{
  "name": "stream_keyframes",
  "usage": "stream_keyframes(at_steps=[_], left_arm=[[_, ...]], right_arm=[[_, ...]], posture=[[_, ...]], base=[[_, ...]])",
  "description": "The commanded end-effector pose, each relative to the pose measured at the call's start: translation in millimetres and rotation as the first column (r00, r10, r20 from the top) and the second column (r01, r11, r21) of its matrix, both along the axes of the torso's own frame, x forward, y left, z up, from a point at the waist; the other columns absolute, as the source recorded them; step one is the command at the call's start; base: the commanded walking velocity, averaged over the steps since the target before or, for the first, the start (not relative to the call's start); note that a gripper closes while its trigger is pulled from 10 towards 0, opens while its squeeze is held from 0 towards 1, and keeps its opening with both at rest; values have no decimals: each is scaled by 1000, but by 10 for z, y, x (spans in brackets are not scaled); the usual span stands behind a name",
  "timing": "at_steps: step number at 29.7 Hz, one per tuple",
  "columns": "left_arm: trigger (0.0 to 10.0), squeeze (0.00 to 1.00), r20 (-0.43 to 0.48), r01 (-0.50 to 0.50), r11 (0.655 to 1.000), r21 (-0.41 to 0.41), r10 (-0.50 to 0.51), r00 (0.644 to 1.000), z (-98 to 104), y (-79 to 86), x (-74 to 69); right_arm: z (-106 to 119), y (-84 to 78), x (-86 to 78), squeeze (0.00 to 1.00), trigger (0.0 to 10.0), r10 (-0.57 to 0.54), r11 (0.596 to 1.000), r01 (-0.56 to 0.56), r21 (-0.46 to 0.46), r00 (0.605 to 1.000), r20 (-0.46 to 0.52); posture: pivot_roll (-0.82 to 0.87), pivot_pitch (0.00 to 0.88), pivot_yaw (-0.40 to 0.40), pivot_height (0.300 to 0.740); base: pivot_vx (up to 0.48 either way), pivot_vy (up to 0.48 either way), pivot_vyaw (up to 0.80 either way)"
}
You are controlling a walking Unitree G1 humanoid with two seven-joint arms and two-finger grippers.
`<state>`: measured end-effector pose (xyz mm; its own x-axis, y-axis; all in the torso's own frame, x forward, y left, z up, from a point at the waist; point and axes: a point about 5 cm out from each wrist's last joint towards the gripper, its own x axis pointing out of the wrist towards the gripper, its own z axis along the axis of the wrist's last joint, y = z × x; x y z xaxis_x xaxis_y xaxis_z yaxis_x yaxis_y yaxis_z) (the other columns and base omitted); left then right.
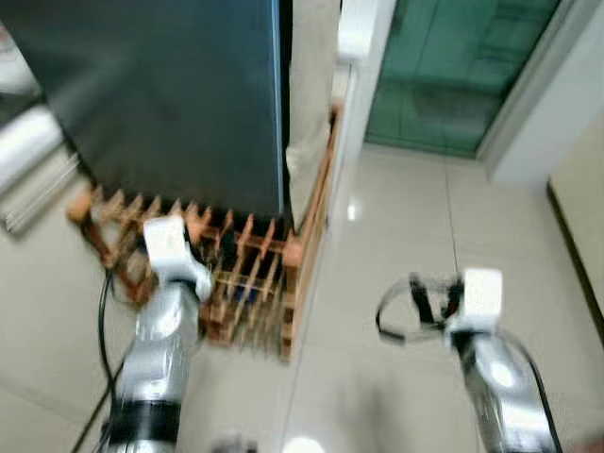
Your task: Restocking fridge
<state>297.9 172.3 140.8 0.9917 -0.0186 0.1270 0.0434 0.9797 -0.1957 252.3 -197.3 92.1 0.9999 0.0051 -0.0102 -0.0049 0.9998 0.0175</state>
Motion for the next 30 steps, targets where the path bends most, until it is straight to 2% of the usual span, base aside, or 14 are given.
stream_keyframes(at_steps=[1, 3, 4, 6, 9, 13, 20, 30], left_arm=[[10000, 0, 69, 24, 1000, 8, -24, 997, 173, -69, -85], [10000, 0, 135, 51, 998, 25, -54, 989, 327, -130, -170], [10000, 0, 133, 67, 998, 18, -69, 989, 370, -173, -208], [10000, 0, 109, 90, 996, 18, -92, 990, 376, -245, -226], [10000, 0, 54, 113, 993, 44, -115, 992, 285, -334, -168], [10000, 0, 51, 119, 992, 40, -121, 991, 306, -300, -160], [10000, 0, 23, 154, 983, 101, -158, 987, 310, -333, -130], [10000, 0, 23, 143, 987, 69, -145, 989, 306, -285, -87]], right_arm=[[201, -34, -72, 0, 10000, -37, 999, 40, -29, 994, 106], [278, -29, -134, 0, 10000, -39, 998, 46, -47, 988, 148], [300, -21, -163, 0, 10000, -40, 997, 48, -52, 988, 150], [289, -19, -180, 0, 10000, -60, 997, 65, -35, 991, 122], [340, 17, -113, 0, 10000, -71, 997, 72, -2, 990, 123], [402, 76, -93, 0, 10000, -57, 998, 58, -9, 989, 137], [353, 93, -73, 0, 10000, -71, 997, 70, 14, 993, 100], [382, 151, 60, 0, 10000, -45, 999, 43, 20, 995, 91]], posture=[[-78, 0, -32, 740], [-83, 0, -30, 740], [-81, 0, -29, 740], [-81, 0, -27, 740], [-81, 0, -20, 740], [-83, 0, -10, 740], [-81, 0, 3, 740], [-82, 0, 5, 740]], base=[[0, 0, 0], [0, 0, 0], [0, 0, 0], [0, 0, 0], [0, 0, 0], [0, 0, 0], [0, 0, 0], [0, 0, 0]])
